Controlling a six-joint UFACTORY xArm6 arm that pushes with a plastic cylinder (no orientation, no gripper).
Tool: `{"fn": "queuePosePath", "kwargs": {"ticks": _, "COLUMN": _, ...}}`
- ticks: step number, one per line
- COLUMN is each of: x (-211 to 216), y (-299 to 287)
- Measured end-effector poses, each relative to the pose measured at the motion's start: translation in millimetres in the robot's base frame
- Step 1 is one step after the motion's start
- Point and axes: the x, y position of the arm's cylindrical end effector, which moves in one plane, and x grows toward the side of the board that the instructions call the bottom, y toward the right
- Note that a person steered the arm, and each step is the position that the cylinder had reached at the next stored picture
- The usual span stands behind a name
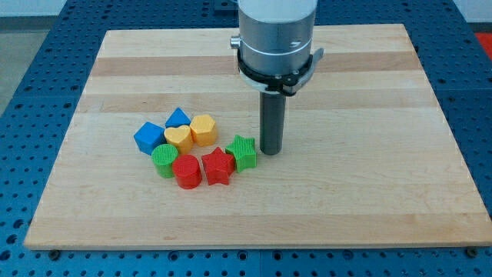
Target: Nudge the green star to the bottom right of the hexagon
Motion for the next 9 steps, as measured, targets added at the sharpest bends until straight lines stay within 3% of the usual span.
{"fn": "queuePosePath", "kwargs": {"ticks": 6, "x": -11.5, "y": -50.0}}
{"fn": "queuePosePath", "kwargs": {"ticks": 7, "x": 1.9, "y": 5.5}}
{"fn": "queuePosePath", "kwargs": {"ticks": 9, "x": 61.4, "y": 22.5}}
